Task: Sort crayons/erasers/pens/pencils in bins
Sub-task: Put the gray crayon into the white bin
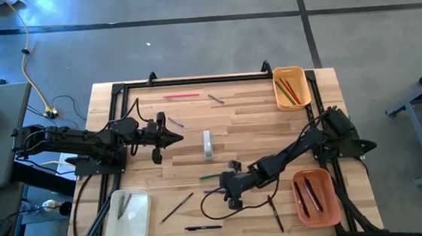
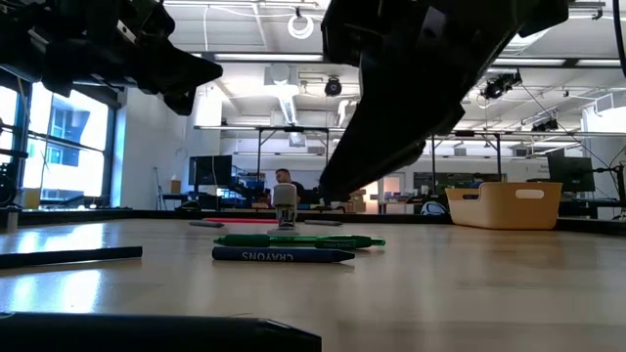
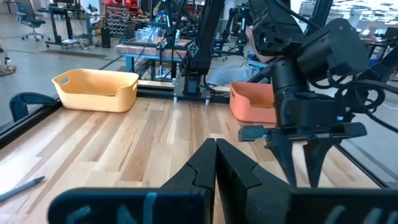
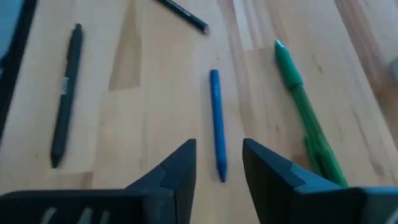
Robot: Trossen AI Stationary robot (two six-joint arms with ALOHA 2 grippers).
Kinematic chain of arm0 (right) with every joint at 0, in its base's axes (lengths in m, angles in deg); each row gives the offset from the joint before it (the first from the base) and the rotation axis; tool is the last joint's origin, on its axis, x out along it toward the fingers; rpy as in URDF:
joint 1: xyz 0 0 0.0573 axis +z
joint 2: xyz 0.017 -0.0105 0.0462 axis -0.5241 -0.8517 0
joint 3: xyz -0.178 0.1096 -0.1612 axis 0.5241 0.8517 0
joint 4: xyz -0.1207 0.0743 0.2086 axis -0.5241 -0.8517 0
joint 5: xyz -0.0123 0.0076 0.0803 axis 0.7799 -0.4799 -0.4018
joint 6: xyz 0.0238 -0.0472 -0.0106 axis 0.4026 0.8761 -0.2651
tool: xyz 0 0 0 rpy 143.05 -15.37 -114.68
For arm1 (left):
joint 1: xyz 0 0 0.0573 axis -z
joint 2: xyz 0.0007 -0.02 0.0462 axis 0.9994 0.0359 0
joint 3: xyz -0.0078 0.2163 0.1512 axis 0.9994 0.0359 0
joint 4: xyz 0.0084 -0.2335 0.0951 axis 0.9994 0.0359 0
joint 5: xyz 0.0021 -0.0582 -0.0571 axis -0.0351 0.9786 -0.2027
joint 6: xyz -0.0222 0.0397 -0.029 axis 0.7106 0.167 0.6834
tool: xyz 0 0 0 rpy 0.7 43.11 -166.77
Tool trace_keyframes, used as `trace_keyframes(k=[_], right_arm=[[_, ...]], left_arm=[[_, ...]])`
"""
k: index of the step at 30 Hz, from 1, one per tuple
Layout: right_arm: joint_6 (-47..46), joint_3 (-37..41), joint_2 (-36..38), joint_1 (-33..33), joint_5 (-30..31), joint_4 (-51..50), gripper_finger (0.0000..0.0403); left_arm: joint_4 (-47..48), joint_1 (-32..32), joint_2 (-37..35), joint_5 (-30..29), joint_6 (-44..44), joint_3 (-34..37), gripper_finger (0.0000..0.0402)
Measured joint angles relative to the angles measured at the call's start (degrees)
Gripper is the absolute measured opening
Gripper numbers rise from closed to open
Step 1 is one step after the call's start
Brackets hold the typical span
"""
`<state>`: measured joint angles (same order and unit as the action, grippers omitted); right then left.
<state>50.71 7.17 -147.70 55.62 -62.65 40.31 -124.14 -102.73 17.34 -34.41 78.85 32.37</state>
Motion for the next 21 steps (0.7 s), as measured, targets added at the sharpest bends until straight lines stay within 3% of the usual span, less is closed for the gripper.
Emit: trace_keyframes(k=[21], right_arm=[[0.0, -0.1, -5.7, 0.4, 3.3, 0.0, 0.0126]], left_arm=[[0.5, 0.0, 0.0, 0.0, 0.0, 0.0, 0.0]])
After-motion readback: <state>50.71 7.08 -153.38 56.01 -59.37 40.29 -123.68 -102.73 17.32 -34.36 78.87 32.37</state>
